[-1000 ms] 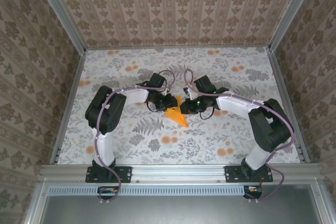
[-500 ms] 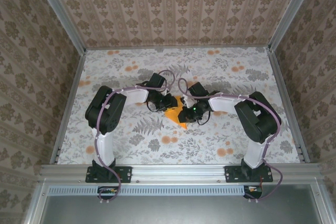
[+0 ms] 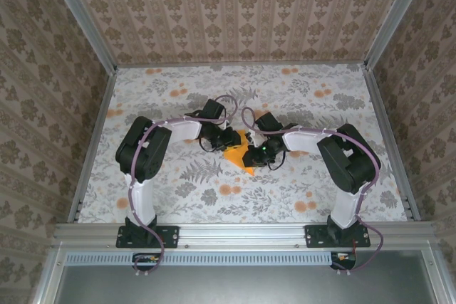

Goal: Fold a paper plane with a square sheet of paper (fold left side to right side)
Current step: Fourth fold the wing at the center of the table.

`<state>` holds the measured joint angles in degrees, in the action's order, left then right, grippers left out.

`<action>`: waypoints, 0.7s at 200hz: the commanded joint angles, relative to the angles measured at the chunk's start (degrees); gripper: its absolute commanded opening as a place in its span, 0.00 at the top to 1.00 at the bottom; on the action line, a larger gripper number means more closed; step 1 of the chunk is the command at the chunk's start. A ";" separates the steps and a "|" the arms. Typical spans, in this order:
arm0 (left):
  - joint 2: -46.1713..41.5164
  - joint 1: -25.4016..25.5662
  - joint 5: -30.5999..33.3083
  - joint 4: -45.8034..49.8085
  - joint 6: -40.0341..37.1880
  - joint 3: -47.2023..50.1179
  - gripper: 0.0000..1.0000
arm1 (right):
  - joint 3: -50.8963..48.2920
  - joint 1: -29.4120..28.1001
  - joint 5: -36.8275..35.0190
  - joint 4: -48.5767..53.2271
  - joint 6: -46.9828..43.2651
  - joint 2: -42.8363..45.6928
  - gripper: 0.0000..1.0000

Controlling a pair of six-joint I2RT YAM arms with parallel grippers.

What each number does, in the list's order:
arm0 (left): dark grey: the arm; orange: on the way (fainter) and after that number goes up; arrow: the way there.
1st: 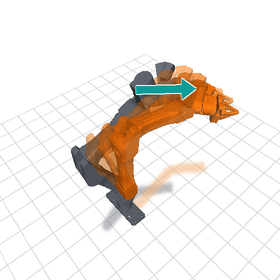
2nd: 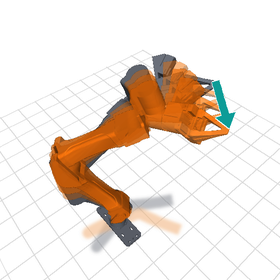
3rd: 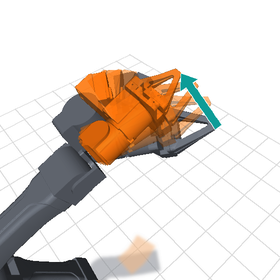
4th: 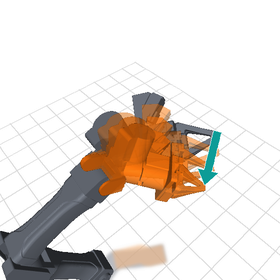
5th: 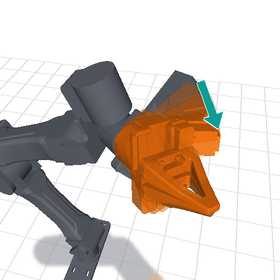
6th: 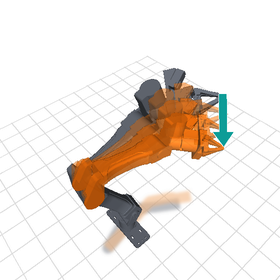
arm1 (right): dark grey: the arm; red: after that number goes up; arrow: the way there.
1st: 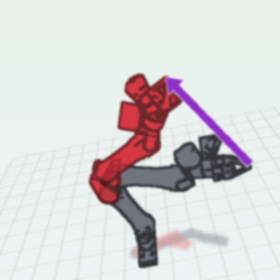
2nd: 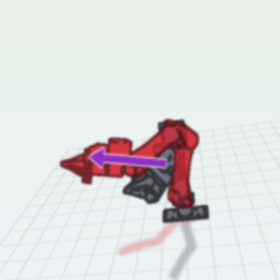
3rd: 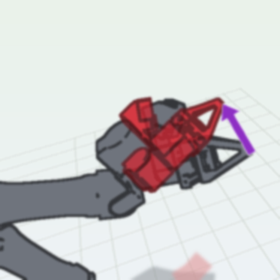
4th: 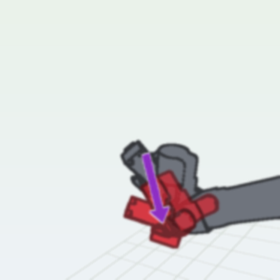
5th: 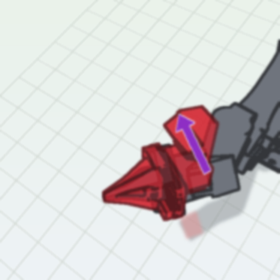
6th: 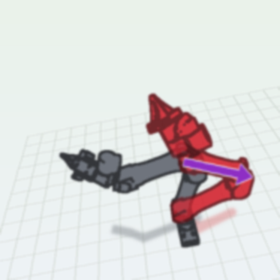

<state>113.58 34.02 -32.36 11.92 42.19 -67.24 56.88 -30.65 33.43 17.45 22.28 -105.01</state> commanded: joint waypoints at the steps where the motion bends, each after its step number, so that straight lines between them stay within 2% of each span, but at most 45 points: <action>1: 1.35 -0.53 2.70 4.03 -1.75 1.24 0.74 | 0.23 -0.33 -0.95 3.44 -1.01 -1.34 0.85; 140: 1.22 -0.82 2.99 4.45 -2.00 1.34 0.74 | -2.88 -0.63 -1.96 5.91 1.39 -1.89 0.85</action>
<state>113.58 33.98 -32.36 11.97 41.80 -67.24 56.45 -30.83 33.41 17.21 22.76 -105.93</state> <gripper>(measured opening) 0.260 0.152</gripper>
